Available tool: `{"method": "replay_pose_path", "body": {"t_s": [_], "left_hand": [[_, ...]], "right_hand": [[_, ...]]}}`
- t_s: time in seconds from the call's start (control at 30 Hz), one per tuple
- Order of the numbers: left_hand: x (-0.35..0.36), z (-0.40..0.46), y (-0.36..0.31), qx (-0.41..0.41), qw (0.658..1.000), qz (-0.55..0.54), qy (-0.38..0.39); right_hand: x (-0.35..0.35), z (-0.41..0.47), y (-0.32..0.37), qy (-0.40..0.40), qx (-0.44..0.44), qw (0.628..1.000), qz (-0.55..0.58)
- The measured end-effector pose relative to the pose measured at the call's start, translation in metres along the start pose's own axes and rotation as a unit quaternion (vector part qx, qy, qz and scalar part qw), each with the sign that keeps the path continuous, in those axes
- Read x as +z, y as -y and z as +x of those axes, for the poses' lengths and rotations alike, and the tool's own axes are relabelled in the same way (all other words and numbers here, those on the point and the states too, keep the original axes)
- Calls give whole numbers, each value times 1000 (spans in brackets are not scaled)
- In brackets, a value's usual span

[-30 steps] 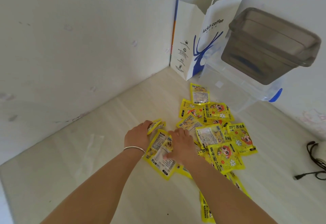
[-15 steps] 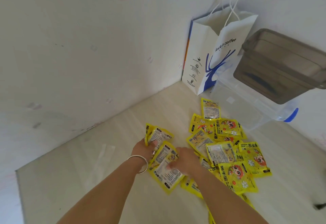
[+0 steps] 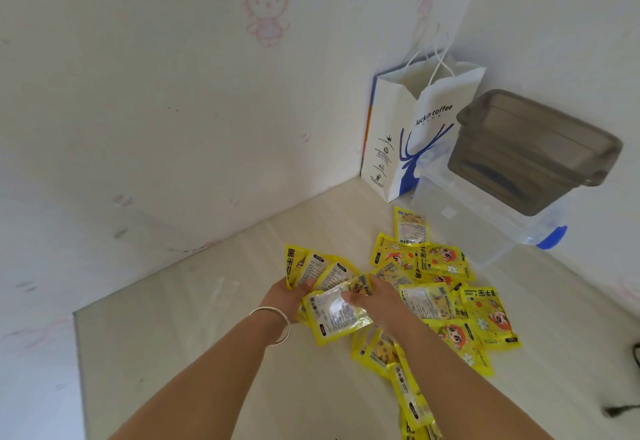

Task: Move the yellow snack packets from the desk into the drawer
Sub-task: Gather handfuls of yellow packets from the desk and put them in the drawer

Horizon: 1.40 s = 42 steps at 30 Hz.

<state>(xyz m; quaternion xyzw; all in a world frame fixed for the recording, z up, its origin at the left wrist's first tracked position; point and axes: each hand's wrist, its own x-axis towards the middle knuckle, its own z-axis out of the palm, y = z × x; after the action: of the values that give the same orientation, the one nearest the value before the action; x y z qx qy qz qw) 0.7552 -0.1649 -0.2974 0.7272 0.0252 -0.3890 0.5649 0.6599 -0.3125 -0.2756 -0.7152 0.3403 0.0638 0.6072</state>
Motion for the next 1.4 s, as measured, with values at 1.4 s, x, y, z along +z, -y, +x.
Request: {"method": "replay_pose_path", "body": {"t_s": [1.4], "left_hand": [[285, -301, 164, -2, 793, 314, 522]], "right_hand": [[-23, -467, -303, -553, 78, 639, 529]]}}
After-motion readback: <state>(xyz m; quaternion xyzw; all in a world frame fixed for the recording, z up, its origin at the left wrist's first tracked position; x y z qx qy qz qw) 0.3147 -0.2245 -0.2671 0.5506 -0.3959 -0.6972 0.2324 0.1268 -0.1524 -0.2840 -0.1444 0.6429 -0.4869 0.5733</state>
